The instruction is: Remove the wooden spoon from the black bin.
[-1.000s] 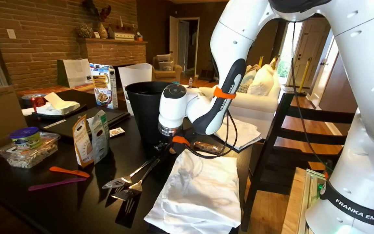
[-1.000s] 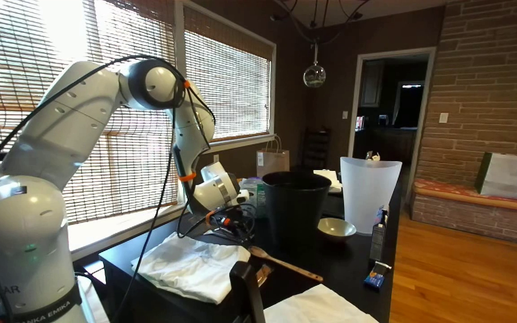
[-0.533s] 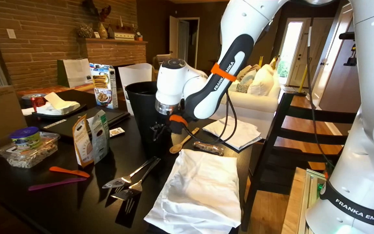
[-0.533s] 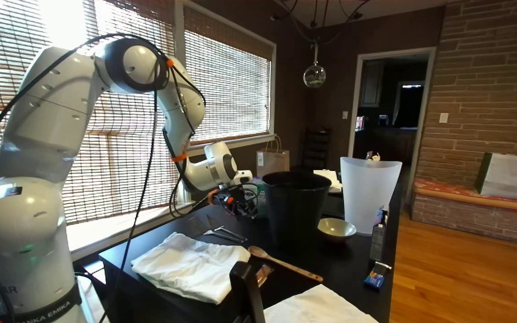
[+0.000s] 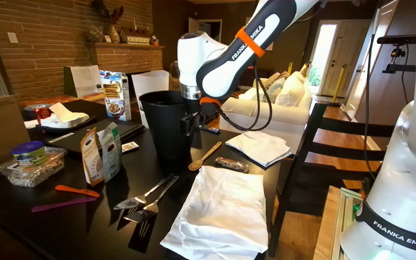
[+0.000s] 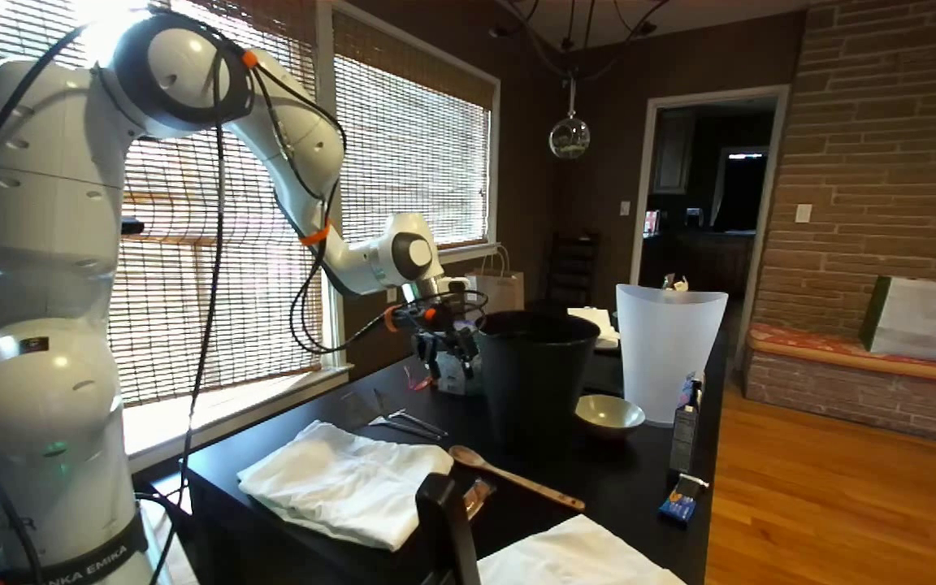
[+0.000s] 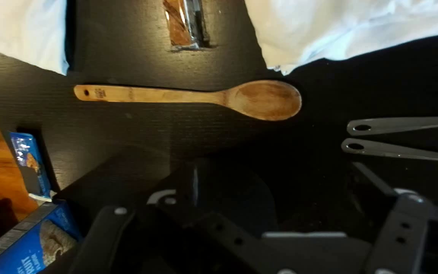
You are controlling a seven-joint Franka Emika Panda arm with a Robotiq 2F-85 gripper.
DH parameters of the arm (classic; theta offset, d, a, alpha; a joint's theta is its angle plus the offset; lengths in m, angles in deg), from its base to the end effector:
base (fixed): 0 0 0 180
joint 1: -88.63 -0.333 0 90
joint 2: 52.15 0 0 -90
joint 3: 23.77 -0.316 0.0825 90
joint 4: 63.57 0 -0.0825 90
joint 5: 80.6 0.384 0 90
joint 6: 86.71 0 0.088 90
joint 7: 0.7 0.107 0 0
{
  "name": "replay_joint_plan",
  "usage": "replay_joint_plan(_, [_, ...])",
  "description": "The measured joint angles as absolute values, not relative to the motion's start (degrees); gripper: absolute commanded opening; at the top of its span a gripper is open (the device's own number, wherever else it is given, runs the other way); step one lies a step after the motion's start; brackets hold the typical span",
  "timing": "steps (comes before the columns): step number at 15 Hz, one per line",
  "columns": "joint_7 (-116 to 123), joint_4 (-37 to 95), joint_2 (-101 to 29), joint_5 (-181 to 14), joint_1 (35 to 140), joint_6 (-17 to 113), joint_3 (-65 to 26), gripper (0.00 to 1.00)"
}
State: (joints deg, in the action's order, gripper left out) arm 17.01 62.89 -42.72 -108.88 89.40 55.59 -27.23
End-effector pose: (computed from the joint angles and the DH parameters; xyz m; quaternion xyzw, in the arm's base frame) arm 0.5580 0.0279 0.3163 0.9848 0.0557 0.0818 0.1430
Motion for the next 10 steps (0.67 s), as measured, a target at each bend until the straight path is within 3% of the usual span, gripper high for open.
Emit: replay_joint_plan(10, [11.8,62.0,-50.5,-107.5,89.1,44.7,-24.6,1.0])
